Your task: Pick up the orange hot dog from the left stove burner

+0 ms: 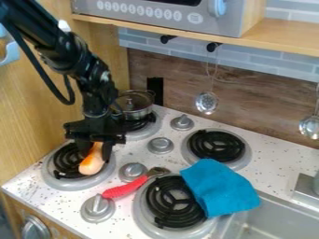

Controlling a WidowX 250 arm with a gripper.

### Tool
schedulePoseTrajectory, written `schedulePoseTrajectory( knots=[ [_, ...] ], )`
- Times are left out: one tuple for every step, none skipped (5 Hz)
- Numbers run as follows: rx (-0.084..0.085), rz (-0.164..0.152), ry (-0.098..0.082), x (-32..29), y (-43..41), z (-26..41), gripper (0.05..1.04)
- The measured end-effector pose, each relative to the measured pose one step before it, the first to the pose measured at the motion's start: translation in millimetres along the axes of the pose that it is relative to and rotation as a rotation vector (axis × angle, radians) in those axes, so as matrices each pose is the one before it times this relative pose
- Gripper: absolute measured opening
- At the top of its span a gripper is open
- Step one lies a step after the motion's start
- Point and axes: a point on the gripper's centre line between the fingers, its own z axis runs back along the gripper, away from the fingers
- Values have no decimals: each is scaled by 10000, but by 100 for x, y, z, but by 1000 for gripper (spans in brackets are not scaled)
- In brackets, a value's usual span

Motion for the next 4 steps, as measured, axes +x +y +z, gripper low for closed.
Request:
schedulePoseTrajectory(
  knots=[
    [-460, 13, 149, -179, -860, 1084, 345],
    [-182, -706, -17, -78, -2978, 921, 143],
    [-121, -503, -271, 334, -2822, 969, 91],
    [183, -91, -23, 195, -492, 465, 253]
  ],
)
